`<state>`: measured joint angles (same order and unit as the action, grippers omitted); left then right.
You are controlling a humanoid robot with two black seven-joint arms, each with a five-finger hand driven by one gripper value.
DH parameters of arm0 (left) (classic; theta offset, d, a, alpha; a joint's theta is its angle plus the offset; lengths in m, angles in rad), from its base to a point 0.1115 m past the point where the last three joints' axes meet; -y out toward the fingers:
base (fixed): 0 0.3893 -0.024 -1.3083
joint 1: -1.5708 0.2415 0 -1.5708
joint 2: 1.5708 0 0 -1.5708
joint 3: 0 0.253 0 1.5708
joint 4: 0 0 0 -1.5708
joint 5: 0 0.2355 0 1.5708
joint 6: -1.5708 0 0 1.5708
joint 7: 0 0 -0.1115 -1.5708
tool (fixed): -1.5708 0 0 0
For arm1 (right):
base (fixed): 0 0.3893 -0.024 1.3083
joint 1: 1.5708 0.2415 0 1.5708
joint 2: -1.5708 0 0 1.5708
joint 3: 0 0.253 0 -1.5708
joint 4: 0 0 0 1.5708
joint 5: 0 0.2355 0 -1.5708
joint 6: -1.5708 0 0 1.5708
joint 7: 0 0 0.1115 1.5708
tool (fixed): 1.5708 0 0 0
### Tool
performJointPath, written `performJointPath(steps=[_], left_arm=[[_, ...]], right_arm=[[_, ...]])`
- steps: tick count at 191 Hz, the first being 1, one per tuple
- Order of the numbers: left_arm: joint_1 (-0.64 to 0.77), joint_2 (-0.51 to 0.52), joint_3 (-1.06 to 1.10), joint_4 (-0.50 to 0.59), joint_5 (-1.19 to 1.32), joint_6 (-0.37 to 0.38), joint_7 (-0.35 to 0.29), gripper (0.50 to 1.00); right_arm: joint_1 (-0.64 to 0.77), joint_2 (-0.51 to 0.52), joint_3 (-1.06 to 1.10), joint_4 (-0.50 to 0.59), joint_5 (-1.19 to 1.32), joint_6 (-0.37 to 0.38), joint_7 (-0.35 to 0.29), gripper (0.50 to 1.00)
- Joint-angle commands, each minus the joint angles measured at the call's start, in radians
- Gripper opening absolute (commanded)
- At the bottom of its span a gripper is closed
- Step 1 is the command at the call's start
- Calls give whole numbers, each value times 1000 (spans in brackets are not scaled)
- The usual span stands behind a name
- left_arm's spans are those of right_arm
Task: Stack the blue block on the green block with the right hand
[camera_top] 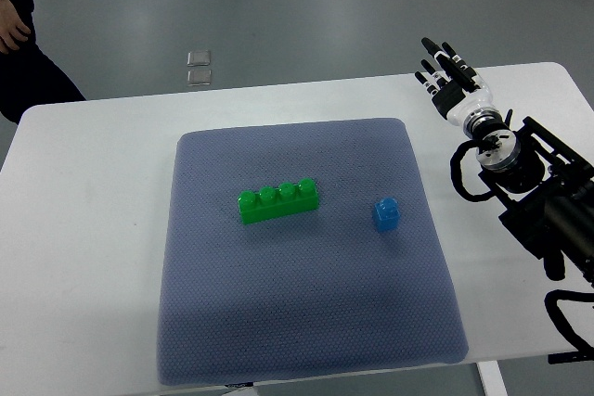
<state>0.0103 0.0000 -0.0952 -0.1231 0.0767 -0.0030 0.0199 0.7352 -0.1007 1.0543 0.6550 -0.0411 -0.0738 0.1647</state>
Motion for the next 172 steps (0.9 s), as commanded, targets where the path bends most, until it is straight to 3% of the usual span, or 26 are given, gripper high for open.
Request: performJointPath(steps=[1,145,172], left_arm=[[-1,0,0,-1,0,0,0,1000],[-1,0,0,0,0,0,0,1000],[0,0,0,0,0,0,0,1000]], right_arm=[[0,1,3,0,0,-1,1,913],[0,-7,-7,-1,-8,-1,1,913],[-5,-51,-23,14,-11,-1,-1,913]])
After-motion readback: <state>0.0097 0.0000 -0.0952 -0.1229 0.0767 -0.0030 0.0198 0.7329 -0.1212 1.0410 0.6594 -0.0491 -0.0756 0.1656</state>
